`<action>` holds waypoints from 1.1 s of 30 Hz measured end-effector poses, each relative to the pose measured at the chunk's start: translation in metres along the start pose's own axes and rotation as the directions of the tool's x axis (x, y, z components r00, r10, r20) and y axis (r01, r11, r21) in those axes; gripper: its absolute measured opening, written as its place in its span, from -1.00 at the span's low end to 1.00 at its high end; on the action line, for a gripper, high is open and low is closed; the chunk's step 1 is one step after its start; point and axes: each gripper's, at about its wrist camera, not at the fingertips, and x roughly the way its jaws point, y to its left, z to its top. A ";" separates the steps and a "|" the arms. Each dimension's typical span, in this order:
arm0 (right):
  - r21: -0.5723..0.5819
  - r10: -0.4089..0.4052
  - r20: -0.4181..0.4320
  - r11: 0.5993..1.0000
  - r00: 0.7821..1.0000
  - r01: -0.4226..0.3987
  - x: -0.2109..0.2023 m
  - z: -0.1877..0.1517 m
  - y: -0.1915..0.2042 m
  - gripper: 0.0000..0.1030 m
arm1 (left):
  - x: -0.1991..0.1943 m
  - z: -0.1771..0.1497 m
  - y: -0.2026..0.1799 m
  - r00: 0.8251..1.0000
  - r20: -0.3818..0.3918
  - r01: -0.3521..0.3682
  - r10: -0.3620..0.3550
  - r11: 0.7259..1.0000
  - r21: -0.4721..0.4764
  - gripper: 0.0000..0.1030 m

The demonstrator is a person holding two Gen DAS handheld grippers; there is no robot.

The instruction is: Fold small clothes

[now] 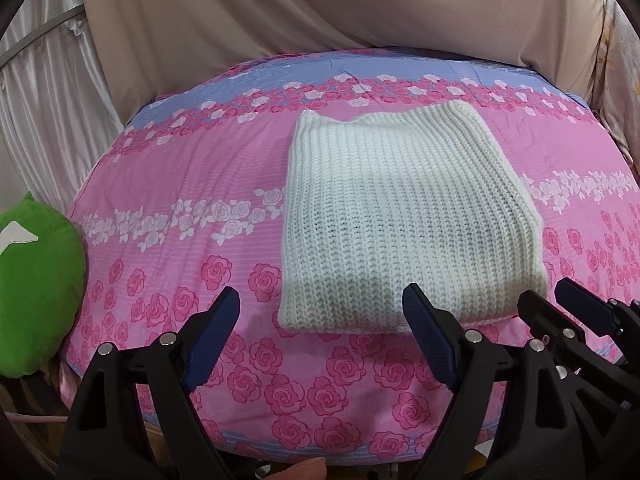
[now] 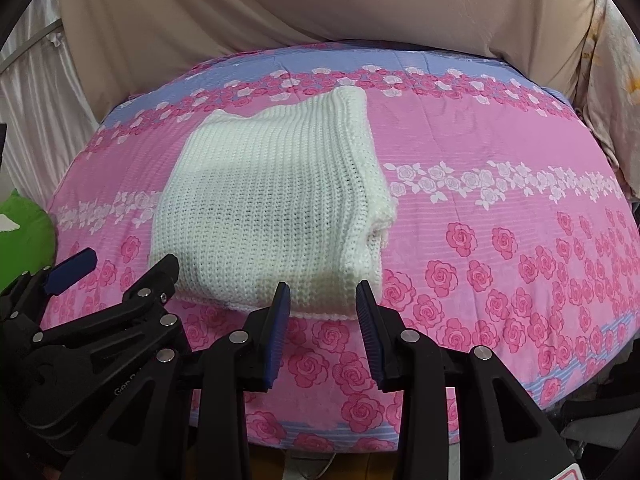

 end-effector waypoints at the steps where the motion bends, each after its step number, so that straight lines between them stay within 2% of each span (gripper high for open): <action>1: 0.004 0.001 0.000 1.000 1.000 -0.001 0.000 0.000 0.000 -0.32 | 0.000 0.000 -0.001 1.000 0.001 -0.002 0.002 1.000 0.000 0.57; 33: 0.002 -0.006 -0.023 1.000 1.000 0.006 0.006 0.006 0.008 -0.32 | 0.008 0.003 0.000 0.997 -0.051 -0.055 0.052 0.996 -0.071 0.64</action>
